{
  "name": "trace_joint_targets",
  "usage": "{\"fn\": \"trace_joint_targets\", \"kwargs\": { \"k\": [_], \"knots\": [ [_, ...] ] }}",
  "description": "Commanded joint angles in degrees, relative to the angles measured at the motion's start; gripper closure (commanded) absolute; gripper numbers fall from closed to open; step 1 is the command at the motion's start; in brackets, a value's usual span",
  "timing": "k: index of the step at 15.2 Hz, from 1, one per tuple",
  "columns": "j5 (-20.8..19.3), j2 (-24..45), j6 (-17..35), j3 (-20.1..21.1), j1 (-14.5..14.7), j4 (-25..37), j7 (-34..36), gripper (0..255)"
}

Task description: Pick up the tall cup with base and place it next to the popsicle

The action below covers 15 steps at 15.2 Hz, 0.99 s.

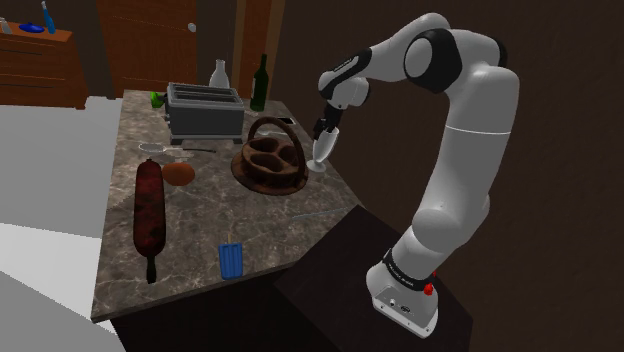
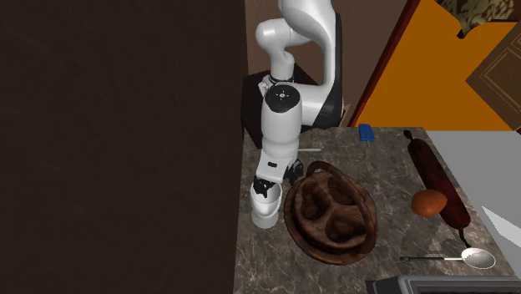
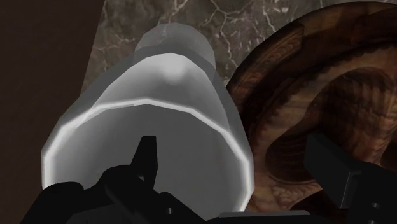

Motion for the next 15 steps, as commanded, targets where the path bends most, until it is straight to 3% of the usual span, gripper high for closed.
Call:
{"fn": "trace_joint_targets", "kwargs": {
  "k": [1, 2, 3, 15],
  "knots": [
    [0.0, 0.0, 0.0, 0.0, 0.0, 0.0, 0.0, 0],
    [0.0, 0.0, 0.0, 0.0, 0.0, 0.0, 0.0, 0],
    [0.0, 0.0, 0.0, 0.0, 0.0, 0.0, 0.0, 255],
    [-1.0, -1.5, -1.8, -0.5, 0.3, 0.5, 0.7, 255]
  ]
}}
